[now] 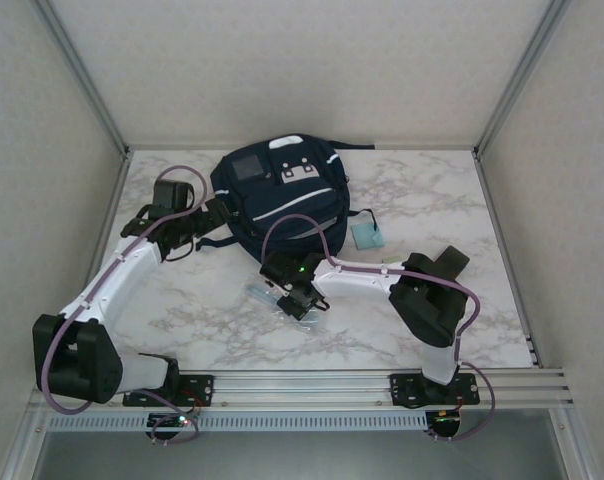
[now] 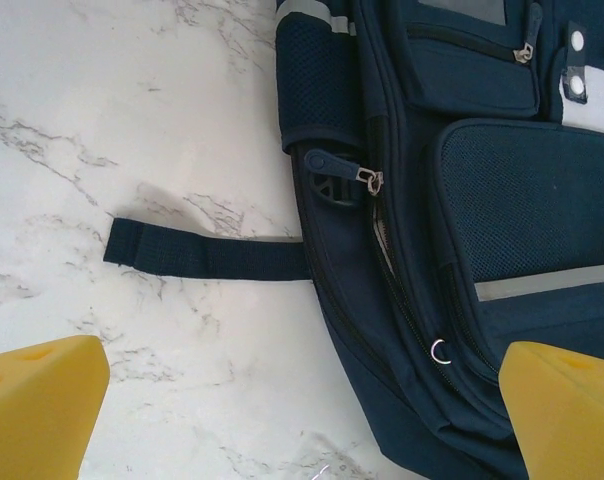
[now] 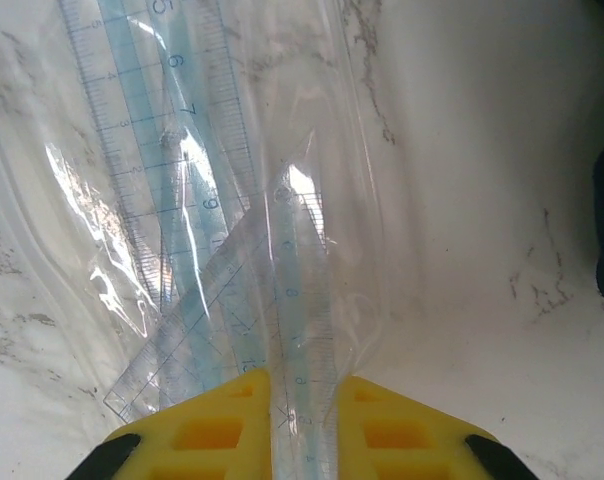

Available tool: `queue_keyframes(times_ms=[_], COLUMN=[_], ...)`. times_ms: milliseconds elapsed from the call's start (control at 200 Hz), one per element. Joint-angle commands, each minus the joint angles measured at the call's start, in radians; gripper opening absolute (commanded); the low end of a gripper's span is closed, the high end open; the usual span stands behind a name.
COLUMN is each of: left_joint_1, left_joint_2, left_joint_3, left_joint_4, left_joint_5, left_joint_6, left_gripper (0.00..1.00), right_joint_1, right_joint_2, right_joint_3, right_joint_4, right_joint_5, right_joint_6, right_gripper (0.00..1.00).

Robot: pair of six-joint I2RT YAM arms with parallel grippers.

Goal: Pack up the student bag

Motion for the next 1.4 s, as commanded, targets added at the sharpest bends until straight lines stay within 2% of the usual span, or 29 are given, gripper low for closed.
queue_keyframes(times_ms=[0, 90, 340, 450, 691, 901, 1041, 1231, 1396], left_joint_1=[0.005, 0.004, 0.000, -0.020, -0.124, -0.299, -0.395, -0.511, -0.540], left_joint_2=[-0.030, -0.035, -0.037, -0.026, 0.025, 0.109, 0.210, 0.405, 0.566], left_joint_3=[0.007, 0.009, 0.024, 0.033, 0.079, 0.147, 0.204, 0.359, 0.471], left_joint_4=[-0.029, -0.032, -0.012, 0.011, 0.030, 0.036, 0.041, -0.007, -0.023], left_joint_5=[-0.011, -0.010, 0.037, 0.076, 0.046, -0.061, -0.115, -0.249, -0.304], left_joint_6=[0.000, -0.001, 0.077, 0.114, 0.200, 0.362, 0.456, 0.597, 0.675], left_gripper=[1.00, 1.00, 1.00, 1.00, 0.98, 0.96, 0.96, 0.96, 0.97], right_joint_1=[0.017, 0.013, -0.098, -0.182, -0.447, -0.715, -0.872, -0.947, -0.979], right_joint_2=[0.006, -0.015, -0.234, -0.338, -0.530, -0.667, -0.697, -0.693, -0.716], right_joint_3=[0.010, 0.018, -0.053, -0.107, -0.232, -0.309, -0.348, -0.355, -0.370], right_joint_4=[-0.005, -0.014, 0.034, 0.069, 0.184, 0.250, 0.318, 0.369, 0.369], right_joint_5=[-0.120, -0.151, -0.403, -0.487, -0.634, -0.617, -0.620, -0.635, -0.651], right_joint_6=[-0.007, -0.007, 0.042, 0.075, 0.186, 0.337, 0.453, 0.505, 0.504], right_gripper=[0.00, 0.00, 0.00, 0.00, 0.00, 0.00, 0.00, 0.00, 0.00])
